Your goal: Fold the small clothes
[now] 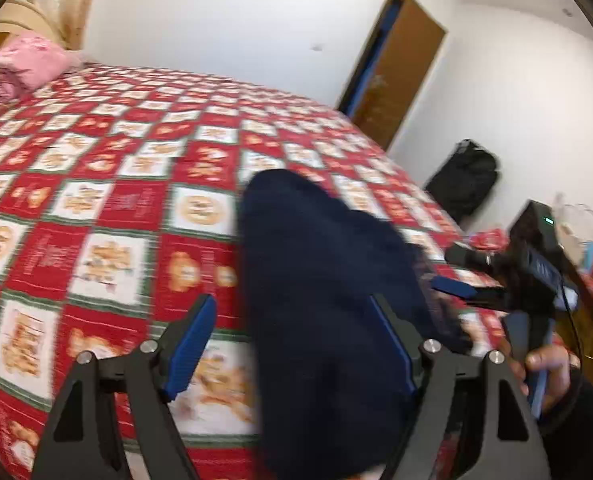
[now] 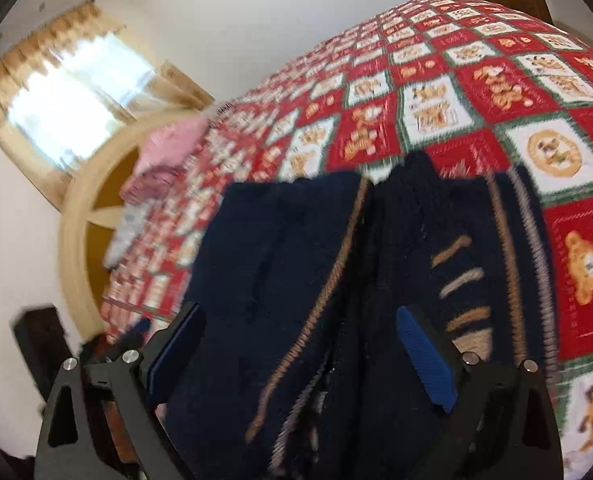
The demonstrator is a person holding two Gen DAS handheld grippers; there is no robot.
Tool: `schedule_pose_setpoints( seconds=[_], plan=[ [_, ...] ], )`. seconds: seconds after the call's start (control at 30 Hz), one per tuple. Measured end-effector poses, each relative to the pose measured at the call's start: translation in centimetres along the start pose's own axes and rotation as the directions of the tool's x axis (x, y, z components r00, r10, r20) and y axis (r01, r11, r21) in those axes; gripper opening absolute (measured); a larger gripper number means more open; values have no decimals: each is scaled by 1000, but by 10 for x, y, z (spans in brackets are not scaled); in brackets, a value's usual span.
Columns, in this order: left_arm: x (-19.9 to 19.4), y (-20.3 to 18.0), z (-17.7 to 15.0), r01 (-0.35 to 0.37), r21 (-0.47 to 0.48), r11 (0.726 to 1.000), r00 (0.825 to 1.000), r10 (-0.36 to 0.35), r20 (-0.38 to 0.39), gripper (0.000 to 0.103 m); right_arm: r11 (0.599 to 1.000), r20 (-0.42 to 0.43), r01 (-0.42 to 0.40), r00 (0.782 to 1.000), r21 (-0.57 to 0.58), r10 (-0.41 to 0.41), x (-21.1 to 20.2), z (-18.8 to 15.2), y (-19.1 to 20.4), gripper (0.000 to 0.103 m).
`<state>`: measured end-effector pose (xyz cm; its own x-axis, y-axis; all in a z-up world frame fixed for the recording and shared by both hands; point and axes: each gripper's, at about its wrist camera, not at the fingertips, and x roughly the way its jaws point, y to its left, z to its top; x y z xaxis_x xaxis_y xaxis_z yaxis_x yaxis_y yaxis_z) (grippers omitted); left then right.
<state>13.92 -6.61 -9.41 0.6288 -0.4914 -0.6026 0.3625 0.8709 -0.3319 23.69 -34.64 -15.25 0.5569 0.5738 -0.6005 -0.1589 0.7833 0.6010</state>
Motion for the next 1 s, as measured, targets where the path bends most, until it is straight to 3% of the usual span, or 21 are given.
schedule_pose_setpoints(
  seconds=[0.1, 0.17, 0.2, 0.27, 0.33, 0.47, 0.53, 0.73, 0.77, 0.8, 1.0],
  plan=[
    [12, 9, -2, -56, -6, 998, 998, 56, -25, 79, 985, 23, 108, 994, -131, -106, 13, -17, 18, 95],
    [20, 11, -4, -71, -4, 997, 996, 71, -45, 79, 958, 44, 185, 983, -217, -180, 16, -24, 29, 71],
    [23, 10, -6, -72, 1, 997, 996, 71, -54, 79, 950, 49, 209, 978, -232, -203, 18, -24, 31, 66],
    [26, 7, -11, -71, 13, 997, 995, 72, -65, 79, 959, 53, 184, 983, -216, -177, 15, -23, 28, 47],
    [30, 3, -13, -74, 30, 997, 995, 76, -71, 79, 969, 62, 168, 985, -182, -160, 12, -19, 21, 42],
    [33, -2, -14, -82, 44, 996, 994, 84, -68, 79, 995, 56, 90, 995, -50, -87, 13, -13, 2, 45],
    [35, -2, -14, -82, 37, 996, 993, 85, -77, 81, 995, 55, 90, 995, -30, -89, 12, -10, 2, 45],
    [34, -5, -14, -86, 41, 995, 993, 89, -75, 81, 994, 74, 92, 993, -57, -88, 10, 8, 10, 49],
    [34, -4, -14, -84, 37, 996, 993, 86, -76, 81, 996, 63, 78, 995, -52, -75, 14, 13, 9, 59],
    [35, -5, -15, -82, 35, 996, 993, 85, -77, 81, 997, 47, 69, 997, -46, -67, 18, 17, 8, 64],
    [36, -6, -15, -94, 47, 995, 992, 97, -77, 83, 993, -23, 74, 997, -96, -76, 50, 35, 19, 62]
  ],
)
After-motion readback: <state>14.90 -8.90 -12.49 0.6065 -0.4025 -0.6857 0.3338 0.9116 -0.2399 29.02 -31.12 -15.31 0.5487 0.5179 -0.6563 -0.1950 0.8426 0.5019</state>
